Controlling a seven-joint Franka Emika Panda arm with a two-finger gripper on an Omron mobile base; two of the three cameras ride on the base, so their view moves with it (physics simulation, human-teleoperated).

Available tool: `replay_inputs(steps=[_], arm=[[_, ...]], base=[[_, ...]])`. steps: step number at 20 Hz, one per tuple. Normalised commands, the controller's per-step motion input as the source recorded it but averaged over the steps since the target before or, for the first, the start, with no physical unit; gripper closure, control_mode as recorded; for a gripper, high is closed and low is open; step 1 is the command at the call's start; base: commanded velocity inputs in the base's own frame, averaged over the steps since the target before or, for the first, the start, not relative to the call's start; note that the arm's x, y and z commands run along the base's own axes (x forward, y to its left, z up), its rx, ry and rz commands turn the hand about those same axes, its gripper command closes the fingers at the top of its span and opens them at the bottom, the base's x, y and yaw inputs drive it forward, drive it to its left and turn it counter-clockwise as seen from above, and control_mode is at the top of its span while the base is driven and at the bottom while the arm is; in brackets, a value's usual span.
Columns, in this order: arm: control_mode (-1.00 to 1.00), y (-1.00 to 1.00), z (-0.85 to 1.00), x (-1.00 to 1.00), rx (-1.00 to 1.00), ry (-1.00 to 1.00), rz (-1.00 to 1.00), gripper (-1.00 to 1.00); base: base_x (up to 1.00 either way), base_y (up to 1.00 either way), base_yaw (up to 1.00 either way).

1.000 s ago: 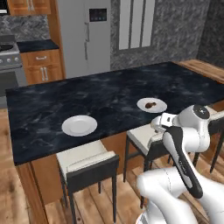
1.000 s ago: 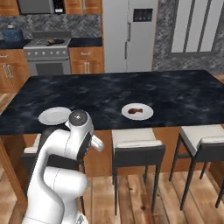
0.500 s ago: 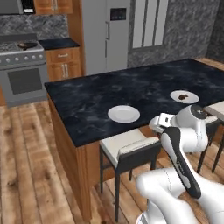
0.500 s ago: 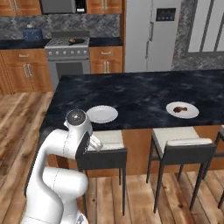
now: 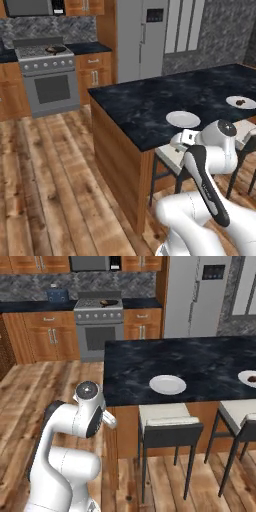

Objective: Take the chicken drumsticks from the pan and place one on each plate on the dining counter.

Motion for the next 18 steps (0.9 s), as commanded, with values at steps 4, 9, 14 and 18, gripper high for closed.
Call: replay_inputs(steps=[4, 9, 14, 18], arm=[[1.0, 0.0, 0.0, 0.0, 0.0, 0.0, 0.0, -1.0], [1.0, 0.0, 0.0, 0.0, 0.0, 0.0, 0.0, -1.0], [1.0, 0.0, 0.0, 0.0, 0.0, 0.0, 0.0, -1.0], [1.0, 0.0, 0.0, 0.0, 0.0, 0.0, 0.0, -1.0]], base=[[0.23, 1.0, -0.23], [0.67, 1.0, -0.38], [0.86, 1.0, -0.4], [0.84, 1.0, -0.37]])
